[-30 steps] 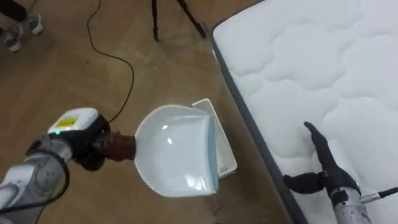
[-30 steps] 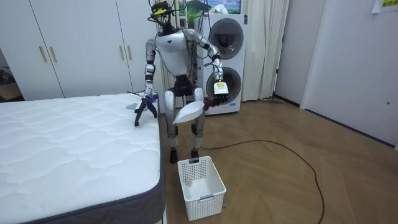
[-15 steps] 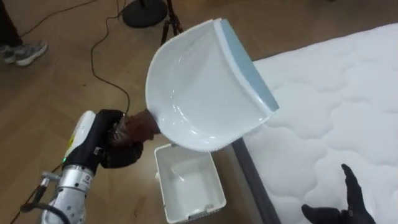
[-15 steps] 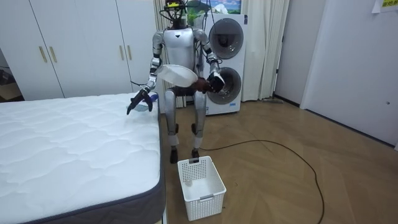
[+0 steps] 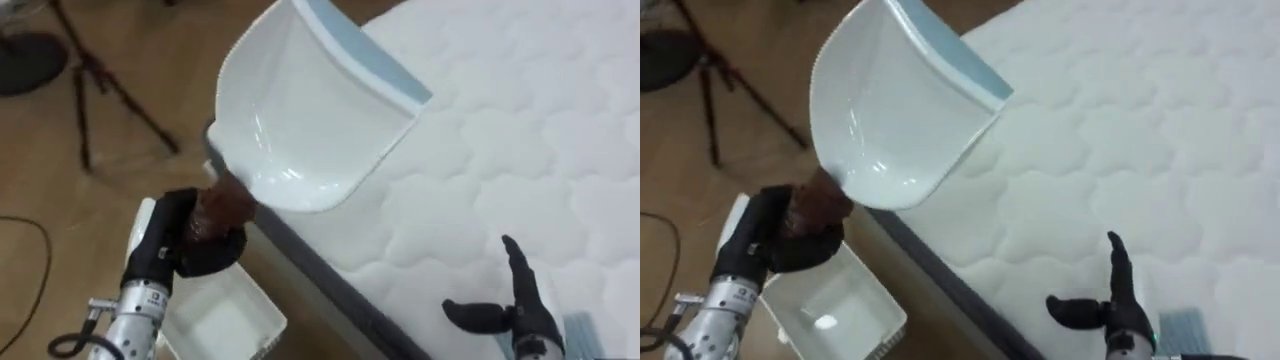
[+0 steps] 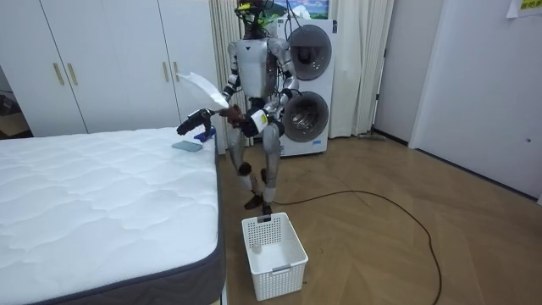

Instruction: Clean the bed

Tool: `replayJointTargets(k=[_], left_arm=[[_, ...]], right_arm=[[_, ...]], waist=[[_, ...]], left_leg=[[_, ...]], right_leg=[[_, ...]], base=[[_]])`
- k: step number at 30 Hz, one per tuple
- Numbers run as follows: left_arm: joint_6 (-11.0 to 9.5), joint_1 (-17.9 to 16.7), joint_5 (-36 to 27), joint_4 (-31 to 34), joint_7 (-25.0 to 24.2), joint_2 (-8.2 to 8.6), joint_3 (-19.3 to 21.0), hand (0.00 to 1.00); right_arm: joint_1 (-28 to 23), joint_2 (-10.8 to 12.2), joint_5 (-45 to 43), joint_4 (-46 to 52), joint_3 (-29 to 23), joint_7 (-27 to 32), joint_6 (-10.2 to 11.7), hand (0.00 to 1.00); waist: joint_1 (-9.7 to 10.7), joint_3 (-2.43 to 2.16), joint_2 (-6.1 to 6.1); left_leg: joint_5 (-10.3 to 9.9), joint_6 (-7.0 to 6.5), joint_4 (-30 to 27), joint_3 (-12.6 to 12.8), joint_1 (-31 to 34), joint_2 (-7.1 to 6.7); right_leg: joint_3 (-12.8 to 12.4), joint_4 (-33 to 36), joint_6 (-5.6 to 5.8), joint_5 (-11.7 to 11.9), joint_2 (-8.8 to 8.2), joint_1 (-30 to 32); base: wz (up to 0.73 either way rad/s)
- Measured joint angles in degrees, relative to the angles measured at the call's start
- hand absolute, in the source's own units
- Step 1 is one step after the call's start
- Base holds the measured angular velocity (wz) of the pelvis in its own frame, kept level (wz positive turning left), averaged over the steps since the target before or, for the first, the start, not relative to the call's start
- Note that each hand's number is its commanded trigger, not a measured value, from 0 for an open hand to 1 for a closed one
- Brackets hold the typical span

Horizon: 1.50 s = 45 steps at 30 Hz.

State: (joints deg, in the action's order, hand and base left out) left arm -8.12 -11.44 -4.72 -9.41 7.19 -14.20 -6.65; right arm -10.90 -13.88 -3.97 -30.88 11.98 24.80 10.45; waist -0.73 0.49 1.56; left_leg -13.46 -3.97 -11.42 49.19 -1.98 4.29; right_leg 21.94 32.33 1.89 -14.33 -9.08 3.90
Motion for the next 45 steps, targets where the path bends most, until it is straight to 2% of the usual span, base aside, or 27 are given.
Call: replayJointTargets(k=[1,2,3,4,5,6,8,9,10,11,12,13,14,15,16,18,22,23,24,25,29,32,34,35,36,40,45], left_arm=[[0.08,0.84,-1.7,-0.81,-0.14,-0.03,-0.05,1.0],[0.1,1.39,-2.29,-1.38,-0.18,-0.03,-0.06,1.0],[0.11,1.74,-2.64,-2.78,-0.11,0.06,-0.16,1.0],[0.12,1.72,-2.65,-3.57,-0.06,0.18,-0.34,1.0],[0.28,1.71,-2.66,-5.02,-0.2,0.24,-0.66,1.0],[0.29,1.85,-2.52,-6.37,-0.73,0.25,-1.32,1.0],[0.38,2.01,-2.37,-7.4,-2.15,0.34,-2.56,1.0],[0.38,2.0,-2.29,-8.0,-3.07,0.57,-3.3,1.0],[0.39,1.96,-2.16,-8.28,-3.34,0.7,-3.73,1.0],[0.54,1.32,-1.75,-8.4,-3.99,1.19,-3.91,1.0],[0.65,0.39,-1.45,-8.38,-4.23,1.68,-3.91,1.0],[0.7,0.04,-1.44,-8.38,-4.35,1.76,-3.9,1.0],[0.84,-0.15,-1.35,-8.37,-4.65,1.83,-3.9,1.0],[0.85,-0.22,-1.35,-8.36,-5.1,1.85,-3.74,1.0],[0.85,-0.28,-1.35,-8.36,-5.29,1.86,-3.65,1.0],[0.84,-1.08,-1.4,-7.85,-5.95,1.84,-3.57,1.0],[0.84,-2.73,-1.45,-7.31,-7.42,1.83,-3.38,1.0],[0.83,-2.73,-1.39,-7.31,-7.66,1.83,-3.31,0.89],[0.83,-2.7,-1.35,-7.32,-7.95,1.85,-3.2,0.24],[0.82,-2.71,-1.36,-7.31,-8.27,2.01,-3.2,0.0],[0.8,-1.9,-1.38,-7.31,-9.16,1.98,-3.04,0.0],[0.78,-1.66,-1.44,-7.32,-8.97,1.9,-2.43,0.0],[0.78,-1.06,-1.43,-7.33,-8.91,1.9,-2.42,0.0],[0.69,-0.68,-1.55,-7.48,-8.86,1.83,-2.27,0.0],[0.68,-0.5,-1.6,-7.82,-8.64,1.78,-2.03,0.0],[0.71,-0.52,-1.5,-8.62,-7.52,1.81,-0.39,0.0],[0.7,-0.73,-1.58,-8.64,-5.77,2.13,-0.31,0.0]], right_arm=[[0.06,0.22,0.03,-0.02,0.35,-0.03,0.16,0.0],[0.05,0.36,0.07,-0.02,0.38,-0.11,0.15,0.0],[0.05,0.63,-0.27,-0.02,0.56,-0.68,0.13,0.0],[0.02,0.67,-0.67,0.12,0.79,-0.92,0.14,0.0],[-0.03,0.71,-0.79,0.21,1.25,-1.51,0.46,0.0],[-0.05,0.71,-1.32,0.26,1.33,-2.03,0.71,0.0],[-0.26,0.76,-2.59,0.11,1.2,-2.86,0.72,0.0],[-0.72,0.75,-3.88,0.11,0.96,-3.92,0.73,0.0],[-0.94,0.74,-4.23,0.12,0.74,-4.55,0.73,0.0],[-1.31,0.74,-5.43,0.29,0.27,-5.92,0.72,0.0],[-1.65,0.51,-6.17,0.91,0.23,-6.99,0.71,0.0],[-1.66,0.51,-6.65,1.06,0.23,-7.42,0.71,0.0],[-1.64,0.49,-7.57,1.24,0.18,-8.32,0.71,0.0],[-1.69,0.47,-8.59,1.58,0.17,-9.22,0.7,0.0],[-1.74,0.47,-9.27,1.83,0.17,-9.62,0.7,0.0],[-2.65,0.46,-10.6,3.73,0.06,-11.06,0.7,0.0],[-2.69,0.4,-10.6,4.19,0.09,-13.26,0.66,0.0],[-2.55,0.46,-10.58,4.2,0.09,-13.61,0.66,0.0],[-2.3,0.5,-10.52,4.19,0.08,-14.2,0.66,0.0],[-2.29,0.51,-10.26,4.18,-0.32,-14.55,0.66,0.0],[-2.1,1.1,-9.89,4.15,-2.22,-15.05,0.54,0.0],[-1.38,1.29,-8.53,4.13,-2.39,-15.06,0.07,0.0],[-1.31,1.27,-7.31,3.22,-2.52,-15.09,-0.09,0.0],[-0.89,1.3,-6.21,2.53,-2.39,-15.39,-0.55,0.0],[-0.7,1.3,-5.68,2.34,-2.12,-15.55,-0.74,0.0],[-0.55,1.52,-5.55,2.34,-2.08,-15.54,-1.76,0.0],[-0.53,1.65,-5.04,1.85,-2.09,-15.48,-1.76,0.0]], waist=[[-0.14,0.24,0.47],[-0.19,0.48,0.73],[-0.14,0.66,1.0],[0.27,0.65,1.0],[1.11,0.56,0.82],[2.39,0.35,0.31],[3.8,0.27,-0.27],[4.31,0.19,-0.34],[4.3,0.16,-0.41],[3.72,0.03,-0.59],[3.01,-0.15,-0.93],[2.49,-0.27,-1.1],[1.98,-0.44,-1.3],[1.66,-0.59,-1.56],[1.69,-0.73,-1.73],[1.82,-0.95,-2.11],[1.5,-0.93,-2.11],[1.44,-0.9,-2.1],[1.89,-0.72,-2.0],[2.12,-0.59,-1.92],[2.37,0.0,-1.38],[2.23,0.19,-0.91],[2.08,0.33,-0.64],[1.03,0.4,-0.76],[0.41,0.34,-0.9],[0.76,0.4,-0.66],[1.31,0.29,-0.8]], left_leg=[[0.01,0.01,-0.42,1.08,0.41,-0.19],[0.08,0.0,-0.63,0.84,0.65,-0.25],[0.12,0.04,-1.51,-1.26,1.19,-0.36],[0.13,0.06,-2.01,-3.57,1.49,-0.45],[0.1,0.09,-3.11,-8.96,2.35,-0.69],[0.08,0.1,-3.93,-12.35,3.47,-0.63],[0.11,0.15,-4.4,-13.25,4.15,0.0],[0.27,0.39,-4.34,-14.1,4.04,-0.04],[0.3,0.44,-4.33,-14.97,3.94,-0.11],[0.34,0.51,-4.41,-17.12,3.6,-0.37],[0.38,0.59,-4.31,-22.28,3.29,-1.22],[0.4,0.63,-4.3,-25.26,3.15,-1.76],[0.39,0.68,-4.21,-30.07,2.77,-2.62],[0.42,0.78,-3.84,-32.7,2.35,-3.03],[0.43,0.87,-3.72,-32.95,2.11,-3.05],[0.63,1.29,-2.25,-33.01,0.55,-3.14],[0.46,1.93,-1.24,-35.03,-0.73,-3.27],[0.42,1.98,-1.26,-36.26,-0.73,-3.4],[0.36,2.08,-1.27,-39.56,-0.73,-3.81],[0.3,2.19,-1.26,-41.57,-0.8,-4.15],[-0.08,2.46,-1.49,-42.05,-0.9,-4.25],[-0.57,2.21,-2.11,-41.42,-0.56,-4.76],[-0.93,2.0,-2.37,-40.48,-1.03,-5.07],[-1.23,1.98,-2.36,-39.4,-1.46,-4.96],[-1.47,1.94,-2.35,-38.28,-1.59,-4.82],[-2.19,1.67,-3.27,-38.22,-1.53,-4.61],[-2.25,1.54,-2.51,-38.36,-1.9,-4.06]], right_leg=[[0.14,-3.31,0.74,-0.44,-0.95,-1.49],[0.07,-5.27,0.9,-0.54,-0.88,-1.67],[0.07,-8.0,0.97,-0.63,-0.39,-1.66],[-0.17,-9.31,0.98,-0.63,-0.18,-1.88],[-0.67,-11.92,0.77,-0.51,0.59,-2.82],[-0.84,-13.98,0.14,-0.02,1.25,-3.27],[-1.86,-14.66,-0.49,0.93,2.11,-2.37],[-3.27,-14.67,-0.76,1.12,2.45,-1.43],[-3.85,-14.48,-0.92,1.22,2.63,-1.11],[-6.04,-14.59,-1.27,1.4,3.29,-0.77],[-8.46,-14.61,-1.79,1.65,4.1,-0.52],[-9.7,-14.6,-1.94,1.78,4.48,-0.43],[-12.32,-14.55,-2.31,2.07,5.36,-0.17],[-14.05,-14.58,-2.56,2.38,6.18,0.02],[-14.57,-14.6,-2.67,2.52,6.41,0.03],[-17.24,-14.57,-3.12,2.92,7.44,0.19],[-20.32,-14.17,-3.84,3.35,9.05,1.04],[-20.33,-14.16,-3.96,3.42,9.17,1.17],[-20.54,-14.19,-4.09,3.46,9.34,1.21],[-21.04,-14.17,-4.15,3.43,9.55,1.22],[-21.77,-13.46,-4.22,3.15,9.89,1.55],[-21.98,-10.45,-4.12,1.98,9.29,3.12],[-22.63,-8.07,-3.85,1.11,9.11,4.14],[-23.12,-7.46,-3.83,1.04,9.32,4.49],[-23.05,-7.58,-3.84,0.97,9.25,4.71],[-22.66,-7.83,-3.73,1.04,9.36,4.45],[-21.18,-10.82,-3.46,2.17,9.59,2.84]], base=[[-1.48],[-1.22],[-1.06],[-1.18],[-0.84],[-0.68],[-0.53],[-0.56],[-0.74],[-1.07],[-1.17],[-1.23],[-1.07],[-0.97],[-0.71],[-0.63],[-0.61],[-0.4],[-0.22],[-0.17],[-0.13],[-0.12],[-0.21],[-0.53],[-0.58],[-0.13],[0.0]])
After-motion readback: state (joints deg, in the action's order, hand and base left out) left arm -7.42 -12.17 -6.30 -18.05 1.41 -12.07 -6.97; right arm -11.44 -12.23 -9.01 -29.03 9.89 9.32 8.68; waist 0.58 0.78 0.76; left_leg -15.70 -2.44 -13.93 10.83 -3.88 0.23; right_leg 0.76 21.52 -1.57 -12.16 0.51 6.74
